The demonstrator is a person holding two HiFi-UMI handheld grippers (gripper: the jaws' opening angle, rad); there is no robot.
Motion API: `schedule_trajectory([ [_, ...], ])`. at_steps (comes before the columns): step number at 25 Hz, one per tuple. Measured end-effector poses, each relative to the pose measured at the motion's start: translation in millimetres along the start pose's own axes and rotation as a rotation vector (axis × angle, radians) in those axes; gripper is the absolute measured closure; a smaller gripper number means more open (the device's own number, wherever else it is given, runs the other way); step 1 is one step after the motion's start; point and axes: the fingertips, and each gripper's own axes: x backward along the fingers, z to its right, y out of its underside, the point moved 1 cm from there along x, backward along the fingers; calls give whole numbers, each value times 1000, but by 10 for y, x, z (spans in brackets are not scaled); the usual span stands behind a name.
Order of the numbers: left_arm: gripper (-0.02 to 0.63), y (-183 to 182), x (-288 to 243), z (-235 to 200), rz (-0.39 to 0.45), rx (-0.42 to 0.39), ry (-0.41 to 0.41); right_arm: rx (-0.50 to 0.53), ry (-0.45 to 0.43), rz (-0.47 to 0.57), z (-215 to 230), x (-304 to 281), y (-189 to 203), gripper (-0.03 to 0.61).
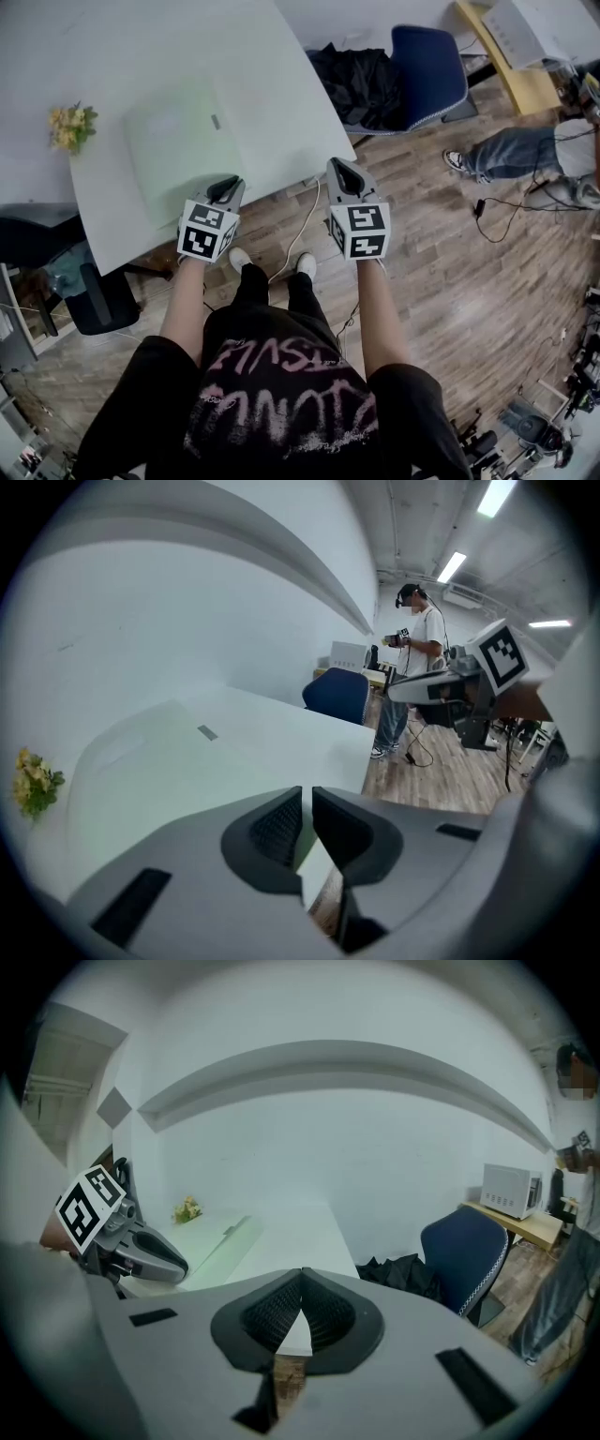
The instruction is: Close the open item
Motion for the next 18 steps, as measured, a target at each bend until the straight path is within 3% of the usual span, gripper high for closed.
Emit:
schedule_trajectory([
  [4, 590, -42, 33, -77, 10, 33, 1, 3, -11, 3, -60, -52, -20, 568],
  [18, 594, -263, -68, -734, -7, -29, -103, -4, -12, -21, -85, -231, -5, 568],
])
